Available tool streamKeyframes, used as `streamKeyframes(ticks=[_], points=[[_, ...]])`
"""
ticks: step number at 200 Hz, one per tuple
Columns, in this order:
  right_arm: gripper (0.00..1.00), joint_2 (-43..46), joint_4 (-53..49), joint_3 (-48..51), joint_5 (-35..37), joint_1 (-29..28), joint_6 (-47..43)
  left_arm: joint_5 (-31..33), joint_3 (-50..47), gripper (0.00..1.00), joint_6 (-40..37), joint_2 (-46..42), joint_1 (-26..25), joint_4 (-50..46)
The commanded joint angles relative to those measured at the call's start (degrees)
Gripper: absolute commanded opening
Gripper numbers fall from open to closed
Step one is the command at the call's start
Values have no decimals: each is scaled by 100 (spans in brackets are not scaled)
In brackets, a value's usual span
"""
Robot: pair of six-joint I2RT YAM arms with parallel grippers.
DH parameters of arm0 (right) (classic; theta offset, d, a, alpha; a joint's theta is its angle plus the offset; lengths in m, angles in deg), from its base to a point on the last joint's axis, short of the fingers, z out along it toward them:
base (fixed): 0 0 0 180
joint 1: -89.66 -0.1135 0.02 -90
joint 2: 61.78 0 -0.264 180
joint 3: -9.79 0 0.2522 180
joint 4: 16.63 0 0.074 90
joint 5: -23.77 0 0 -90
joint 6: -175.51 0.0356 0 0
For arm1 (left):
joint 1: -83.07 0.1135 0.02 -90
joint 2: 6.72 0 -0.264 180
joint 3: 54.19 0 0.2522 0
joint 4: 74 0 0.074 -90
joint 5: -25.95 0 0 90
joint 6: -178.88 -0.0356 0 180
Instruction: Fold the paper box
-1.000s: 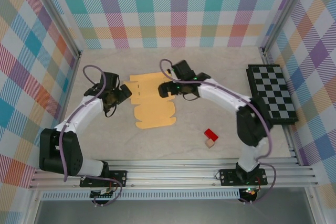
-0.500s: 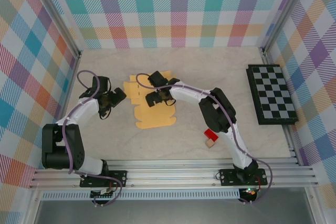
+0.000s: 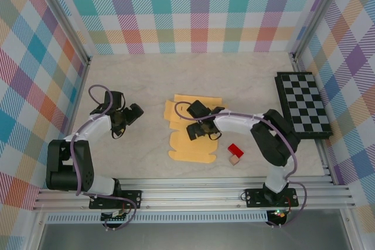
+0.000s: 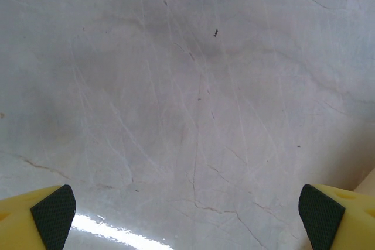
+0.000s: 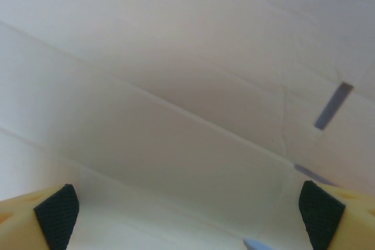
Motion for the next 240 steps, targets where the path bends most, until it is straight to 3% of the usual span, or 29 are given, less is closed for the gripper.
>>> streamKeyframes(ticks=[1,28,43,63,100,156,195,240], points=[[95,592,-279,2,-362,-61,-267,-81,95,100,22,-321,-191,-70],[93,844,-884,-655,-513,44,-2020,10,375,100,-97,-567,-440,-397],[82,881,-1132,-1005,-1137,359,-3336,66,499,100,-155,-745,-564,-569],[64,515,-1671,-1806,-1804,1005,-4404,101,559,100,-168,-992,-683,-691],[58,-1139,-3001,-4170,-2546,1902,-5018,129,568,100,-191,-1281,-801,-822],[51,-3734,-4828,-7694,-3020,2274,-5392,0,630,100,-395,-1202,-854,-1015],[50,-4073,-4972,-7956,-3647,2303,-5793,-83,583,100,-465,-1065,-855,-1050],[50,-4305,-5088,-7961,-3708,2353,-6065,-127,665,100,-459,-892,-861,-1029]])
